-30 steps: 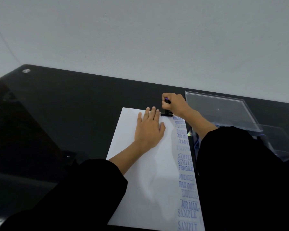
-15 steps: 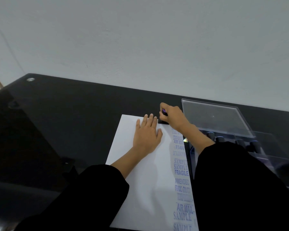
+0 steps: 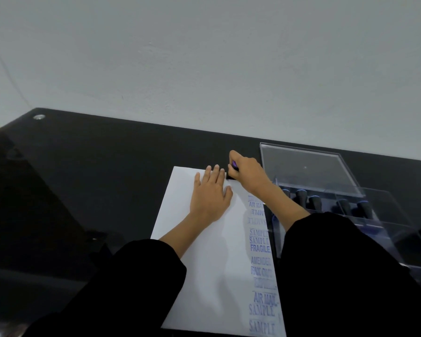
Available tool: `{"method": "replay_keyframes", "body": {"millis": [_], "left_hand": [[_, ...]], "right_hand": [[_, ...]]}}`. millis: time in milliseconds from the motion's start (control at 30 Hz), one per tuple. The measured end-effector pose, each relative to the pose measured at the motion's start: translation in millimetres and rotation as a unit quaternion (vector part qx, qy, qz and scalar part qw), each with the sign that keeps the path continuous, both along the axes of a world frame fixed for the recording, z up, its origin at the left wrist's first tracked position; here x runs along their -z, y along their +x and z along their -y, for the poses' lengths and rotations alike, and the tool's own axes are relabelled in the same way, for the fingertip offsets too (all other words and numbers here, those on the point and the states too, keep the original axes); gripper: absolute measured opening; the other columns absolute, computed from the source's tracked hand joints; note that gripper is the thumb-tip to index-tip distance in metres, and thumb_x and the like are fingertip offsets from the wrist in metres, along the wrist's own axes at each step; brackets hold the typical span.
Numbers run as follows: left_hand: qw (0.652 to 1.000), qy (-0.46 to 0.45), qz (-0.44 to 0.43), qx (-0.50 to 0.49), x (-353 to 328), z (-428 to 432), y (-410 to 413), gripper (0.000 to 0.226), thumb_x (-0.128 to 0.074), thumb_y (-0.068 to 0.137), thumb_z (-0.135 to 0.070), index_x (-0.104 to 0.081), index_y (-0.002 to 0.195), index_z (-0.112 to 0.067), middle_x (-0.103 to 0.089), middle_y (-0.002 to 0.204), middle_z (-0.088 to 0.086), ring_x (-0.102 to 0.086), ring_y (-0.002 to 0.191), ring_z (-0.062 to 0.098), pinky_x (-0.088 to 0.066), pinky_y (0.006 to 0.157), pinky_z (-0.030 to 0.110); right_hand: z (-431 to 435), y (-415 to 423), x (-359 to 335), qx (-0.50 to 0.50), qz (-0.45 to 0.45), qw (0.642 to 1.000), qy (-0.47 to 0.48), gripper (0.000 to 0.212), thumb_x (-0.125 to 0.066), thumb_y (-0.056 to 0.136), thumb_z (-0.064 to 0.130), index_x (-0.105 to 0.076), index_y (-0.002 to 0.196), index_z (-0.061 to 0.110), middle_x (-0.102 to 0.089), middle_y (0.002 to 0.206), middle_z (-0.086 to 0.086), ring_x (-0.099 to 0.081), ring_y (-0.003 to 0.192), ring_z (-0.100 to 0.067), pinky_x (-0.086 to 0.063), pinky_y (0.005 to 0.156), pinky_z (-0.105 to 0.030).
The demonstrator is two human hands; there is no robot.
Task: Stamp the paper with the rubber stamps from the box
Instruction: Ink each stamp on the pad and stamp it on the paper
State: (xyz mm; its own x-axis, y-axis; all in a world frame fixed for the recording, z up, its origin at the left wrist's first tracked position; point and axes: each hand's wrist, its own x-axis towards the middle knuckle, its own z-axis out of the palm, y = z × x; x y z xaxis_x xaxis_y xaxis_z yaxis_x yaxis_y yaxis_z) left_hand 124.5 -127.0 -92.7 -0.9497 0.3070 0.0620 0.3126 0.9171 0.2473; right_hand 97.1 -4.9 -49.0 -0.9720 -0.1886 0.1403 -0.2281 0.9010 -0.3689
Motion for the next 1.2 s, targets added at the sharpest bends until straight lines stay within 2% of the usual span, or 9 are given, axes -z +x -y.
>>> {"method": "replay_keyframes", "body": {"millis": [333,567,733,867,1033,1200], "left_hand": [[1.0,0.007,-0.002,0.003,-0.3,0.4,-0.4,0.057,-0.02,0.1,-0.04,-0.009,0.15,-0.015,-0.006,0.159,0.003,0.0,0.148,0.02,0.0,0.12,0.04],[1.0,0.008,-0.002,0.004,-0.1,0.7,-0.4,0.056,-0.019,0.1,-0.039,-0.01,0.15,-0.015,-0.006,0.159,0.003,0.0,0.148,0.019,0.0,0.12,0.039],[1.0,0.005,0.002,0.004,-1.2,1.2,-0.3,0.056,-0.019,0.1,-0.04,-0.009,0.15,-0.015,-0.006,0.159,0.003,0.0,0.148,0.02,-0.001,0.12,0.04],[1.0,-0.002,0.015,0.005,-3.6,0.6,0.1,0.057,-0.019,0.1,-0.04,-0.008,0.15,-0.015,-0.004,0.159,0.003,0.001,0.148,0.02,0.0,0.12,0.04],[0.998,0.036,0.037,0.033,-11.7,5.7,0.4,0.06,-0.022,0.1,-0.041,-0.006,0.15,-0.013,-0.001,0.159,0.003,0.003,0.148,0.018,-0.001,0.12,0.038],[0.994,0.084,0.032,0.056,-34.8,-1.8,17.8,0.054,-0.026,0.101,-0.034,-0.016,0.148,-0.012,-0.011,0.158,0.003,-0.005,0.148,0.018,-0.009,0.121,0.034]], "right_hand": [[-6.4,-25.9,-7.8,-0.02,0.061,0.997,-0.034,0.016,-0.05,0.093,0.01,-0.042,0.08,0.009,-0.053,0.077,-0.011,-0.045,0.067,-0.021,-0.031,0.052,-0.015],[-7.1,-34.4,-11.4,-0.022,0.103,0.993,-0.05,0.035,-0.051,0.093,0.01,-0.036,0.065,0.024,-0.053,0.081,-0.011,-0.048,0.073,-0.023,-0.035,0.058,-0.015],[-6.6,-32.3,-13.2,-0.016,0.108,0.993,-0.037,0.014,-0.051,0.094,0.012,-0.043,0.083,0.01,-0.053,0.082,-0.011,-0.048,0.073,-0.022,-0.034,0.057,-0.016],[-8.6,-24.7,-22.2,-0.01,0.1,0.995,0.0,0.015,-0.05,0.094,0.017,-0.042,0.082,0.013,-0.051,0.076,-0.006,-0.047,0.07,-0.021,-0.032,0.053,-0.018],[-29.4,-2.1,-56.3,0.026,0.035,0.999,-0.029,0.013,-0.048,0.094,0.022,-0.043,0.087,0.013,-0.051,0.078,-0.006,-0.044,0.068,-0.022,-0.03,0.053,-0.024],[-51.3,31.1,-83.5,0.062,0.029,0.996,-0.057,0.021,-0.046,0.095,0.029,-0.033,0.096,0.013,-0.045,0.071,0.0,-0.042,0.063,-0.019,-0.03,0.057,-0.03]]}}
